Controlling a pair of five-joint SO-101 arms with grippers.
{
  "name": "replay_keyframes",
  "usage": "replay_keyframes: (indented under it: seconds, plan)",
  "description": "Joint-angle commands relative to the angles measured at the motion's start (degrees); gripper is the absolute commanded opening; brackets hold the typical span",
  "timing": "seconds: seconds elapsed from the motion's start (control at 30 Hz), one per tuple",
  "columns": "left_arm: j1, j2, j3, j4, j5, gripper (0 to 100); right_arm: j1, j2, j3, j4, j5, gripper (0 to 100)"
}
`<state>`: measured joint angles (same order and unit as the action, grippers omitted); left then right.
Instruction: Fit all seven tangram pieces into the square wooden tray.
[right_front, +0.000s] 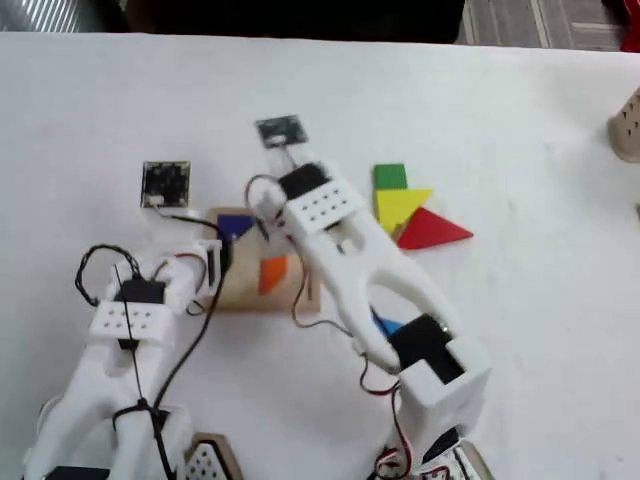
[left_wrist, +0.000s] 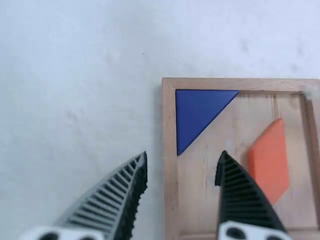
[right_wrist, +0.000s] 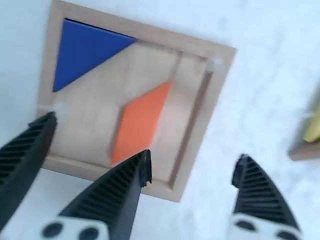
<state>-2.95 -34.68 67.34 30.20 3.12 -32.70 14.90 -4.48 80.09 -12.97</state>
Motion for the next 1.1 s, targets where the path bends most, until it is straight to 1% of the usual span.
replay_keyframes:
  seconds: [0.0,0.07,0.13,0.2,0.27,0.33,0.4,0.53,0.63,0.67,0.73,0.8,0.9,1.07]
  plan:
    - [3.1,-2.0,-0.7,-1.1,0.1,22,6.7,-0.7,-3.7,4.8,6.8,8.7]
    - [4.3,-2.0,-0.7,-1.1,0.1,19,9.8,-0.7,-3.0,5.2,10.2,0.9]
    - [5.1,-2.0,-0.7,-1.1,0.1,11,12.9,-0.7,-0.4,5.6,11.1,3.3]
    - [6.1,-2.0,-0.8,-1.1,0.0,2,15.3,-1.5,2.4,5.4,12.1,1.8]
    - [7.6,-2.0,-0.8,-1.1,0.0,4,17.3,-2.9,6.1,4.4,13.2,1.9]
    - [10.0,-2.0,-1.0,-1.1,0.0,4,18.6,-5.0,11.2,1.8,13.8,1.9]
    - [13.5,-2.0,-1.1,-1.3,0.0,2,19.3,-7.9,17.1,-2.4,14.5,1.8]
    - [22.5,-1.7,-0.9,-4.7,0.1,2,19.4,-15.7,27.2,-9.4,14.7,1.8]
    - [26.3,-1.5,-0.8,-6.7,0.3,2,19.3,-21.2,32.4,-12.5,14.5,1.8]
    - [26.8,-1.5,-0.8,-7.3,1.3,2,19.3,-22.6,33.8,-13.5,14.5,1.8]
    - [26.9,-0.6,-0.7,-8.4,6.1,2,19.3,-24.7,36.0,-15.3,14.5,1.8]
    - [27.2,2.5,-1.1,-10.4,9.4,2,19.3,-25.4,36.9,-16.7,14.5,1.8]
    - [27.1,8.9,-2.3,-13.3,8.9,2,19.3,-24.8,36.8,-17.1,14.5,1.8]
    - [26.3,18.3,-6.9,-13.3,8.5,2,19.2,-24.3,36.7,-17.1,14.5,1.8]
